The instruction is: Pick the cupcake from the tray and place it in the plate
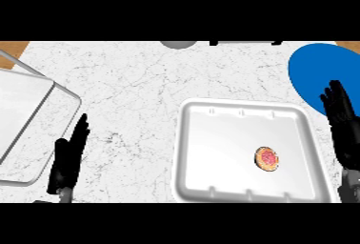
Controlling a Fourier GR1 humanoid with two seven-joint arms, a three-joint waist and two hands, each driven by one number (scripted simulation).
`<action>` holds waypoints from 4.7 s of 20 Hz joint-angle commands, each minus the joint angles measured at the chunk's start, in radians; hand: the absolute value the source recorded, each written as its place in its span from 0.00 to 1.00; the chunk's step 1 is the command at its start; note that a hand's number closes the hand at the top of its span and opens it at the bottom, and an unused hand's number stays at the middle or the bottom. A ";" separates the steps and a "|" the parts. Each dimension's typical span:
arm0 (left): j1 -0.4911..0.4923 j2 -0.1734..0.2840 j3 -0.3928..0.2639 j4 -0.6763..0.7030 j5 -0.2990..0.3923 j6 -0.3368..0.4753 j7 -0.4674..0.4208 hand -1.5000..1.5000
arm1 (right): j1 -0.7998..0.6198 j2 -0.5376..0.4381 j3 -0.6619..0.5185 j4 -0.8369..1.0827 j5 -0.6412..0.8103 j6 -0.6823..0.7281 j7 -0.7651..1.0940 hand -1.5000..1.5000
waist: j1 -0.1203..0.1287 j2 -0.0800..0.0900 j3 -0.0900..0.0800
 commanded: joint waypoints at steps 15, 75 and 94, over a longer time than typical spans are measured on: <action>-0.003 -0.123 -0.028 0.005 0.155 -0.158 0.025 0.50 | -0.369 -0.170 -0.124 0.491 -0.109 0.526 -0.502 0.00 | 0.010 -0.005 -0.021; 0.010 -0.206 0.108 0.061 0.062 -0.291 0.015 0.50 | -0.121 -0.083 0.259 0.026 0.885 0.641 -0.153 0.00 | -0.005 -0.010 -0.023; 0.003 -0.197 0.137 0.018 0.059 -0.334 0.042 0.50 | -0.260 0.155 0.063 0.241 1.108 0.415 0.256 1.00 | 0.016 0.009 -0.025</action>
